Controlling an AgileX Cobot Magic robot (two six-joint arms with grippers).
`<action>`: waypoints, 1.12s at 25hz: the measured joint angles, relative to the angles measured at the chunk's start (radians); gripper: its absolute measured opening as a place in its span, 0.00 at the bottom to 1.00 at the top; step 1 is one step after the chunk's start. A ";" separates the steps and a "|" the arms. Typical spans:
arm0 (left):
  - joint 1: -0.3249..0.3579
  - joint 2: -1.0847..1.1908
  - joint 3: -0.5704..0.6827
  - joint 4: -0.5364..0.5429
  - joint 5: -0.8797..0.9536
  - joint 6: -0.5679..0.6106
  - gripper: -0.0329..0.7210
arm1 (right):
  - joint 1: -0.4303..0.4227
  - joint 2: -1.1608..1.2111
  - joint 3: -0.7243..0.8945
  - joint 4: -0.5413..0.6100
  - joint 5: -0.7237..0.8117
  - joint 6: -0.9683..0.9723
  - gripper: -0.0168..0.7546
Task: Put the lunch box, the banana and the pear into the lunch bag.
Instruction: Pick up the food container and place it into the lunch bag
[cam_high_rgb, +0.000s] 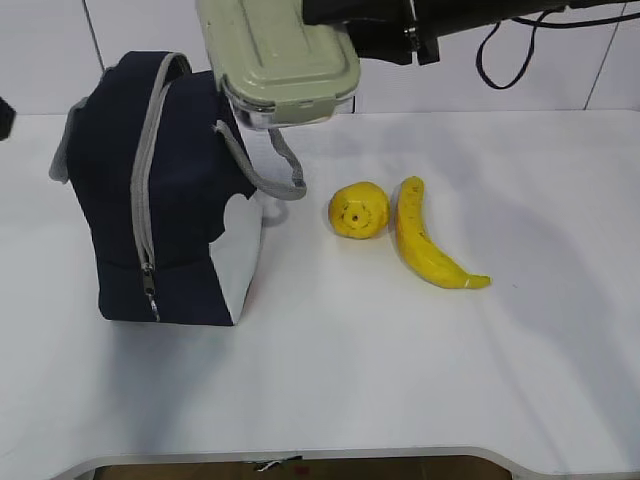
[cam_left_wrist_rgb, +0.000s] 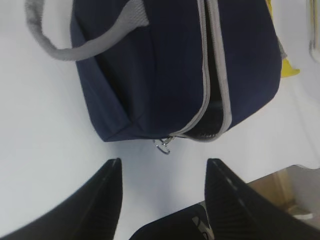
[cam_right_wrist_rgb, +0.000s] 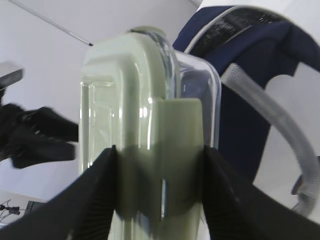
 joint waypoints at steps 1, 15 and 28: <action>0.000 0.042 -0.020 -0.015 -0.004 0.022 0.58 | 0.011 0.000 0.000 0.000 -0.002 0.000 0.53; 0.000 0.379 -0.343 -0.095 -0.034 0.131 0.58 | 0.071 0.000 0.000 0.044 -0.204 0.000 0.53; 0.000 0.441 -0.374 -0.067 0.058 0.147 0.07 | 0.174 0.058 0.000 0.108 -0.286 0.002 0.53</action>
